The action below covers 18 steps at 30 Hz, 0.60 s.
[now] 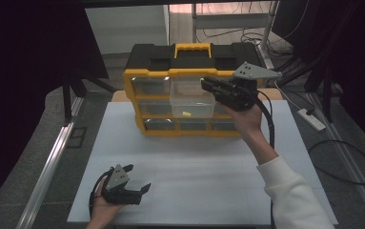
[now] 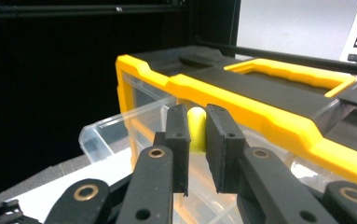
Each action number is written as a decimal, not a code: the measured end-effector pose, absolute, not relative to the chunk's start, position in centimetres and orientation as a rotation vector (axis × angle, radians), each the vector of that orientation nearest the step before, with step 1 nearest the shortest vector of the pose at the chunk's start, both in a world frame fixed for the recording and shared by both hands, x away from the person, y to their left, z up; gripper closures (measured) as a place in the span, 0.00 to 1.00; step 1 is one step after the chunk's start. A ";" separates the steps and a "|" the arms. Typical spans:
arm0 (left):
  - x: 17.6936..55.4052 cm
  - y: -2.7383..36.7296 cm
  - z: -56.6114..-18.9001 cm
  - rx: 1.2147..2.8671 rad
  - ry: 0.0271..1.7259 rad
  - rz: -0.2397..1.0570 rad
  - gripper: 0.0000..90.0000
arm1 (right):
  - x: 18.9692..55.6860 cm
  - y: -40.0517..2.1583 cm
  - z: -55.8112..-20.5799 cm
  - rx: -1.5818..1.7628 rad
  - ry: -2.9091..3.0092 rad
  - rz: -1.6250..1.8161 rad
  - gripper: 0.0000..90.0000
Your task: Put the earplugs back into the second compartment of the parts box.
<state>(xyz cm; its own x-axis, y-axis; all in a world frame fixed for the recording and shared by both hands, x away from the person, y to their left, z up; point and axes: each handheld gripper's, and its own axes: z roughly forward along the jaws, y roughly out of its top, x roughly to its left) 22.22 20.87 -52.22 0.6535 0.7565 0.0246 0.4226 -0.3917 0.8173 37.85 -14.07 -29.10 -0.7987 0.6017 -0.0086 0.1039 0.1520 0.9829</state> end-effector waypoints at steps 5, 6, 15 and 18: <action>22.3 20.9 -52.3 2.034 0.918 0.502 0.09 | 38.2 -13.8 -29.4 0.678 2.056 1.679 0.84; 22.3 20.9 -52.2 2.035 0.916 0.504 0.09 | 38.2 -13.8 -29.4 0.673 2.065 1.677 0.78; 22.2 20.9 -52.1 2.017 0.916 0.486 0.09 | 36.8 -15.4 -29.3 0.680 1.978 1.673 0.32; 22.4 20.8 -52.1 2.016 0.911 0.486 0.09 | 36.4 -16.7 -29.7 0.698 1.972 1.677 0.30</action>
<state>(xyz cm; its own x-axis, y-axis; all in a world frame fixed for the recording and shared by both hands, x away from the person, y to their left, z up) 22.42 20.80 -52.09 0.6594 0.7518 0.0041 0.4220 -0.3747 0.8255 36.35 -16.69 -29.68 -0.7671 0.6413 -0.0183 0.0850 0.1299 0.9879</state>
